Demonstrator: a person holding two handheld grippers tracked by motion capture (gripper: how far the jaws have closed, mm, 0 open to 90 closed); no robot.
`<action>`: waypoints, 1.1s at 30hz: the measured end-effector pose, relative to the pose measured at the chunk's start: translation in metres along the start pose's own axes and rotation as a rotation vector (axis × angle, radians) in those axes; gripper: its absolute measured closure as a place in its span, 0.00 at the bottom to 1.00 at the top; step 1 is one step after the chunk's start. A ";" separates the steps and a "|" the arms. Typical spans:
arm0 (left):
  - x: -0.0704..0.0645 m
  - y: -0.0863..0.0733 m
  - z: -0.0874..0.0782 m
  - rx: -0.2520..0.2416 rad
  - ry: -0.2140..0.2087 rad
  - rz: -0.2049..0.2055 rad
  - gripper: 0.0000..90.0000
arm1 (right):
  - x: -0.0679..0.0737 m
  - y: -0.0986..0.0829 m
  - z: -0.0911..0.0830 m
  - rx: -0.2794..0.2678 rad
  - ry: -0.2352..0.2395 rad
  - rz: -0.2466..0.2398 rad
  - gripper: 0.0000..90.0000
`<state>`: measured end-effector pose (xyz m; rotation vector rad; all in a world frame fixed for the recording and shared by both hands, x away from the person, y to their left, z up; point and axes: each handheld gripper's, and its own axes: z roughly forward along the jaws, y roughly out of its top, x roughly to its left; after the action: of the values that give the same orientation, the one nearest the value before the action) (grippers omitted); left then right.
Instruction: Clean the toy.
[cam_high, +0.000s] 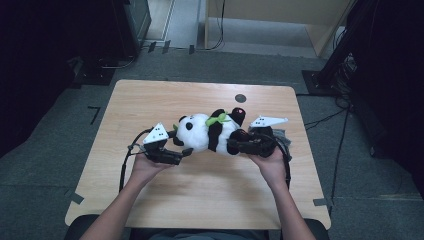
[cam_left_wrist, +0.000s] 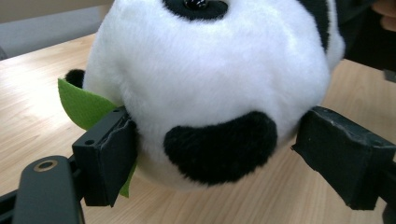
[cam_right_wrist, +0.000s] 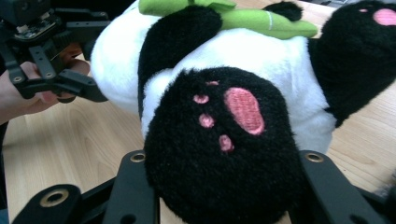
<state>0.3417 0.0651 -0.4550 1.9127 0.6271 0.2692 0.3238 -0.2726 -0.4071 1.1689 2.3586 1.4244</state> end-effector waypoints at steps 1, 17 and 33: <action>0.000 0.000 0.000 -0.005 0.006 -0.003 0.19 | 0.002 0.000 0.002 0.008 0.001 -0.004 0.67; 0.007 0.006 -0.007 0.059 -0.019 -0.128 0.73 | 0.000 -0.007 0.011 -0.043 -0.045 -0.087 0.43; 0.028 0.011 -0.029 0.029 -0.007 -0.249 0.74 | -0.014 -0.030 -0.002 -0.180 0.043 -0.134 0.21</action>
<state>0.3557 0.0991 -0.4354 1.8395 0.8593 0.0947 0.3157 -0.2910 -0.4336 0.9265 2.2328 1.5905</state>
